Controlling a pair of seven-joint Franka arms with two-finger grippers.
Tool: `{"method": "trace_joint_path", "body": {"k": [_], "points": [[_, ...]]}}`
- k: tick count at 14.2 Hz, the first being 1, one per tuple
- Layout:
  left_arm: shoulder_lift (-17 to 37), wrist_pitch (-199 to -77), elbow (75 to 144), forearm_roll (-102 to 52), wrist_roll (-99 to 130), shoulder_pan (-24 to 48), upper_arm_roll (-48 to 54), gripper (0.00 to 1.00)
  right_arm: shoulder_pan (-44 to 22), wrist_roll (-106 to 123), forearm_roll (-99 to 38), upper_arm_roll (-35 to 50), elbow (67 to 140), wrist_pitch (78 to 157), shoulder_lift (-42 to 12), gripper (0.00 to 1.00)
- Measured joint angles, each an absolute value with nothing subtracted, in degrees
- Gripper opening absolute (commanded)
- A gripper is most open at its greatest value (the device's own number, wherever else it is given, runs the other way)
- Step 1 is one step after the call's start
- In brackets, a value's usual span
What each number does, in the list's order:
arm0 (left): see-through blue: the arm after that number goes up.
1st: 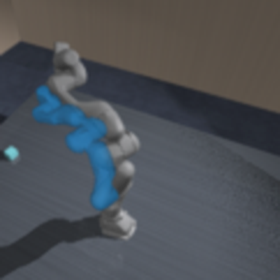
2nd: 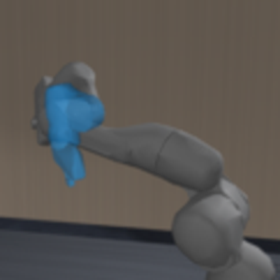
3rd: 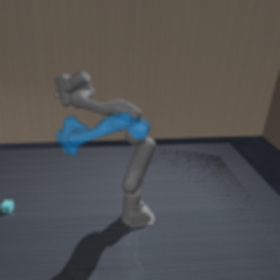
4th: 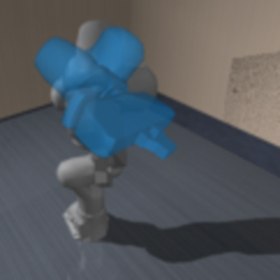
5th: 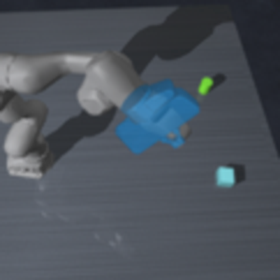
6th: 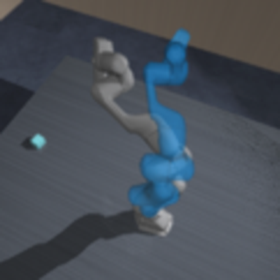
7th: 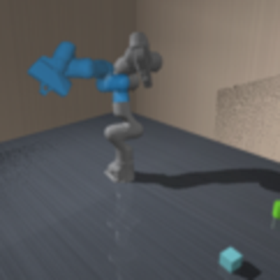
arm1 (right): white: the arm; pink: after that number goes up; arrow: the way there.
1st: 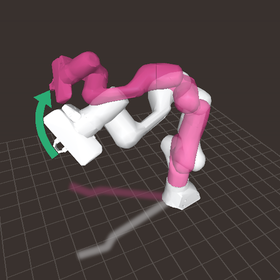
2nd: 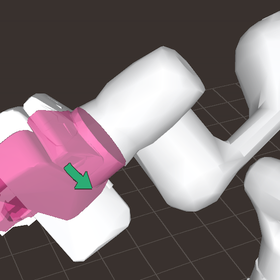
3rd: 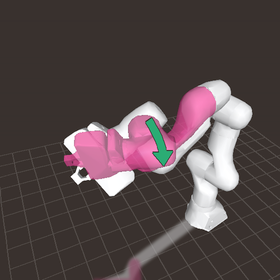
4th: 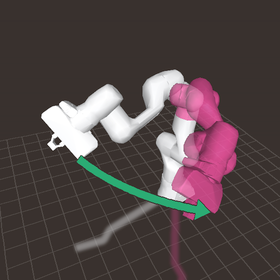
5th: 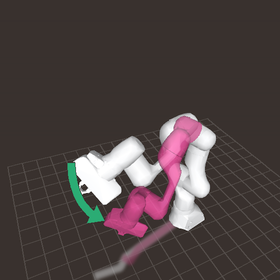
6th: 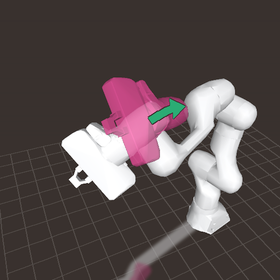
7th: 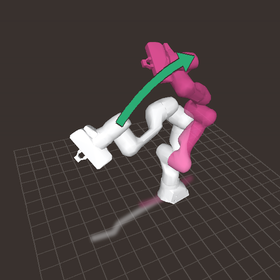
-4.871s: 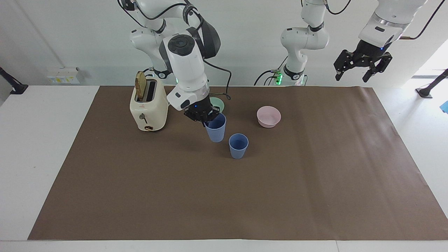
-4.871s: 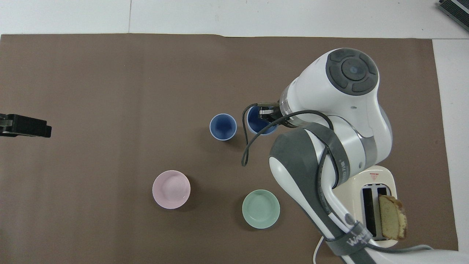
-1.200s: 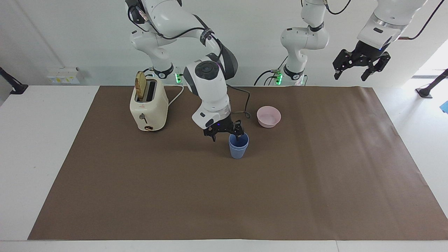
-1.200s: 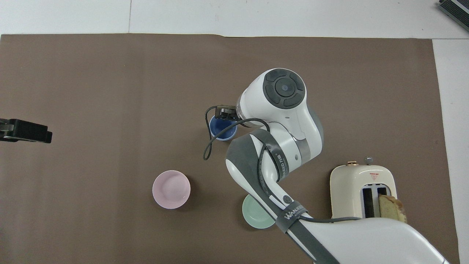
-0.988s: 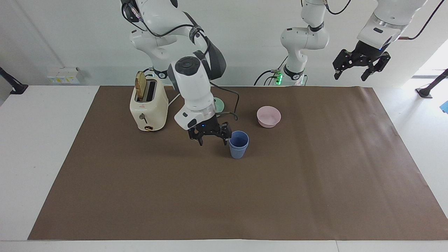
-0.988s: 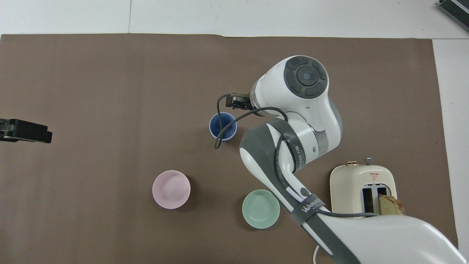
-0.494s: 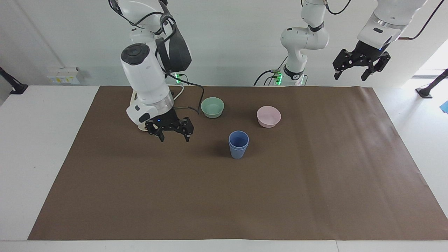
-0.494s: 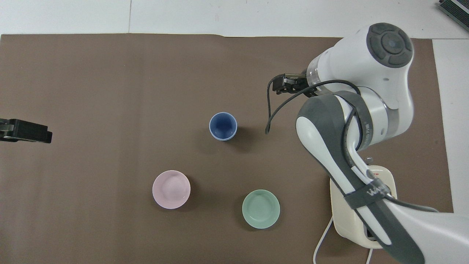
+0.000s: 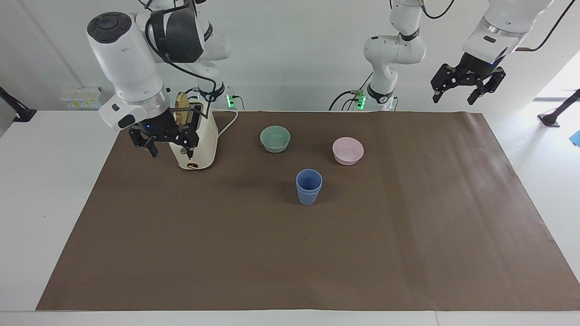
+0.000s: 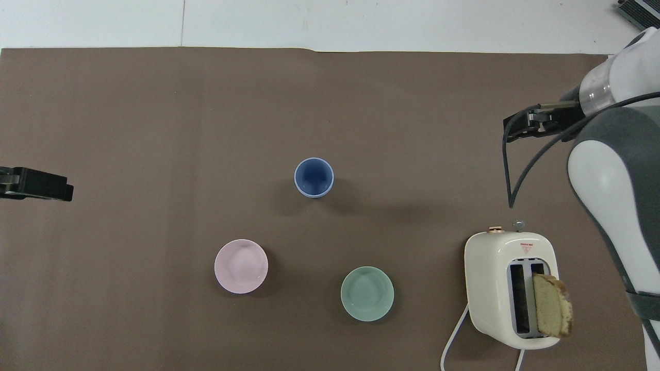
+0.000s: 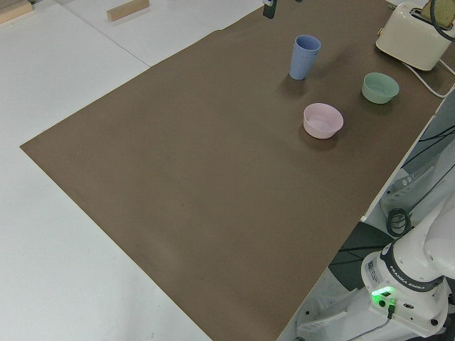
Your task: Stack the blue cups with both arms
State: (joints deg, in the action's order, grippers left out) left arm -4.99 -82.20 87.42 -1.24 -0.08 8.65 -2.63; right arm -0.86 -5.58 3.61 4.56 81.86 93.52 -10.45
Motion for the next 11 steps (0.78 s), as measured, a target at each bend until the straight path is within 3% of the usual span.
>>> {"method": "trace_joint_path", "body": {"k": [11], "points": [[-4.99, -82.20, 87.42, -1.24, -0.08, 8.65, -2.62, 1.00, 7.51, 6.16, 3.74, 4.21, 80.69, 90.51, -9.12, 1.00]]}}
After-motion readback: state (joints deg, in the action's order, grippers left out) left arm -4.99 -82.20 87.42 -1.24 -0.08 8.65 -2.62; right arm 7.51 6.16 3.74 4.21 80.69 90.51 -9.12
